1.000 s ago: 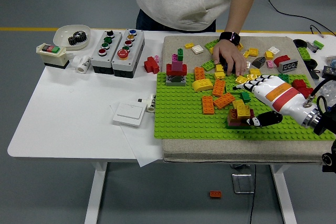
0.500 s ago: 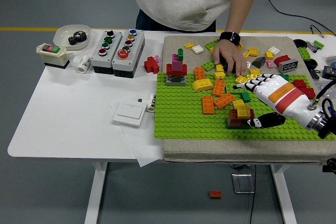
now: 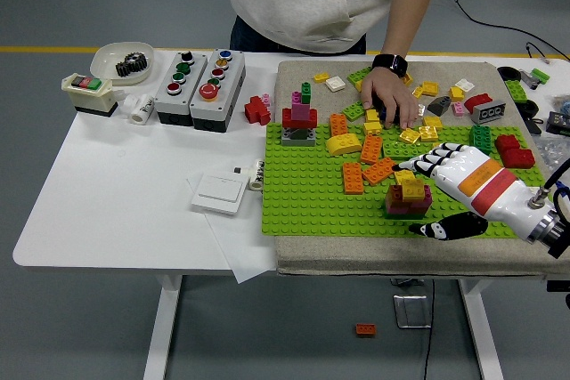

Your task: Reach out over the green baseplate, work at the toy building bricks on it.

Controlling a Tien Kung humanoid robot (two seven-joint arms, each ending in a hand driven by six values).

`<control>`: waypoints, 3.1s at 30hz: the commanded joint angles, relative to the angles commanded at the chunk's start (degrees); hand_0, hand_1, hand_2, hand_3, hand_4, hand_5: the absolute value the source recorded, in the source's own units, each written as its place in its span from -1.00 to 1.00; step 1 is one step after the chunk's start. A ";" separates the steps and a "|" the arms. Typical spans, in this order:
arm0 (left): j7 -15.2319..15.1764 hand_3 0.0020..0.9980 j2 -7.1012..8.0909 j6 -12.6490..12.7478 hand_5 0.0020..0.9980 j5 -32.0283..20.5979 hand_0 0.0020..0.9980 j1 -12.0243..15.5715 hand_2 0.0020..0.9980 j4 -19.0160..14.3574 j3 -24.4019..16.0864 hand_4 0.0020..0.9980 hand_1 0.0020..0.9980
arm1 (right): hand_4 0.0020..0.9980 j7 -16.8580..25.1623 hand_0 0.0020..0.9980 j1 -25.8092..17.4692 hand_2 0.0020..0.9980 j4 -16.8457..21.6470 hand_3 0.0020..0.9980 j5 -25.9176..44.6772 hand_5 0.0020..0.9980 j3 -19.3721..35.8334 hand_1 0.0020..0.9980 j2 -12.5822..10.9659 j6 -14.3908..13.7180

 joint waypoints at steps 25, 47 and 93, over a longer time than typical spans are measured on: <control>-0.26 0.18 0.02 0.01 0.33 -0.82 0.58 -0.15 0.50 -0.02 0.42 0.31 0.55 | 0.80 0.96 0.48 -1.73 0.53 -0.82 0.51 -0.71 -0.10 -0.46 0.41 -0.18 0.38; -0.29 0.18 0.00 -0.01 0.34 -0.93 0.58 -0.18 0.50 0.01 0.46 0.31 0.55 | 0.77 0.88 0.45 -1.91 0.51 -1.06 0.49 -0.42 -0.12 -1.13 0.39 -0.05 1.04; -0.24 0.18 0.08 -0.19 0.33 -0.69 0.58 -0.07 0.50 0.07 0.39 0.31 0.55 | 0.77 0.29 0.44 -1.79 0.49 -1.69 0.48 0.37 -0.13 -1.80 0.36 -0.19 1.43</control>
